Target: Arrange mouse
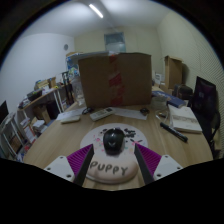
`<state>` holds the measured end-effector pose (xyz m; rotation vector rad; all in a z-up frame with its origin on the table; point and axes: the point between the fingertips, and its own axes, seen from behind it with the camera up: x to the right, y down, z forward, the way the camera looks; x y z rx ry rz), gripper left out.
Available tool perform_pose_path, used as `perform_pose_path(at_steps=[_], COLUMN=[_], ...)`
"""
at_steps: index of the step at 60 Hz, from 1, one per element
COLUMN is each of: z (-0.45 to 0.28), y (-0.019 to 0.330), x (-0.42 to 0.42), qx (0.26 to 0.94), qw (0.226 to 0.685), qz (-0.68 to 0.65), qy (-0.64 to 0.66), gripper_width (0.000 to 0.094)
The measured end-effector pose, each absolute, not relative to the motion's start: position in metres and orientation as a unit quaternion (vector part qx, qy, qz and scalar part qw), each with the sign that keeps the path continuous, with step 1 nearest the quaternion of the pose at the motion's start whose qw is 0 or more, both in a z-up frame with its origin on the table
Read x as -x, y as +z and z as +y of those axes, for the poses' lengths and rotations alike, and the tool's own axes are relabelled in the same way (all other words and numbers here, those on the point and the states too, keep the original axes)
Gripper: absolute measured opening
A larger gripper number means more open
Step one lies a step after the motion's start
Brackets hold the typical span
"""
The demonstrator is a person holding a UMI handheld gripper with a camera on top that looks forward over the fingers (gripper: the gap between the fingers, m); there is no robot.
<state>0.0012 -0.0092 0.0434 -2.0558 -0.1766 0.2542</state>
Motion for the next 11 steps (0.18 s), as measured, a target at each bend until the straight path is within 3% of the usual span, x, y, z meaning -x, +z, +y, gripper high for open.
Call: perform_pose_path(at_steps=[11], z=[-0.095], y=[0.063], x=[-0.041], qx=[0.826], qw=[0.545], qz=[-0.055], qy=[0.135], gripper_width=[0.0837])
